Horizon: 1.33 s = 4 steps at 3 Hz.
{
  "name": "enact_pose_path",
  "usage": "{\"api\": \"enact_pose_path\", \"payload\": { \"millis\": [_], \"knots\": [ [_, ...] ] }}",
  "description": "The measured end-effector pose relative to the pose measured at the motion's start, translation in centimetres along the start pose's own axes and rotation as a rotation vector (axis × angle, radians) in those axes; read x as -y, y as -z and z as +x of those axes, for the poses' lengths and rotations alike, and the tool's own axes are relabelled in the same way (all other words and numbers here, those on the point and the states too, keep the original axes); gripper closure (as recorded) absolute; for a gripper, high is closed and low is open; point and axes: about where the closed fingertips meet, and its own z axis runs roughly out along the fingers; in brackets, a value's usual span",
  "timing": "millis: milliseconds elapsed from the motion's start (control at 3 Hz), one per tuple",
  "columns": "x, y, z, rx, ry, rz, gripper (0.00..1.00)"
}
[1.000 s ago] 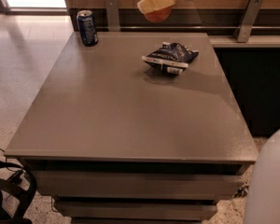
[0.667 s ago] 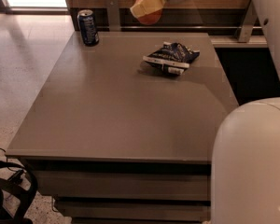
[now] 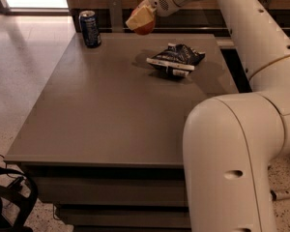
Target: Move apple near pepsi can
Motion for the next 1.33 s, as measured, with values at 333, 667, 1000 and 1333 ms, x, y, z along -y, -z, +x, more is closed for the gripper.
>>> {"api": "enact_pose_path", "payload": {
  "millis": [333,667,1000,1333],
  "knots": [
    [0.8,-2.8,0.9,-0.011,-0.011,0.006,1.0],
    [1.0,-5.4,1.5,0.02,-0.041,-0.003,1.0],
    [0.9,-8.3,1.7,0.07,-0.075,-0.023,1.0],
    [0.6,-10.2,1.9,0.073,-0.085,-0.034,1.0]
  ]
}}
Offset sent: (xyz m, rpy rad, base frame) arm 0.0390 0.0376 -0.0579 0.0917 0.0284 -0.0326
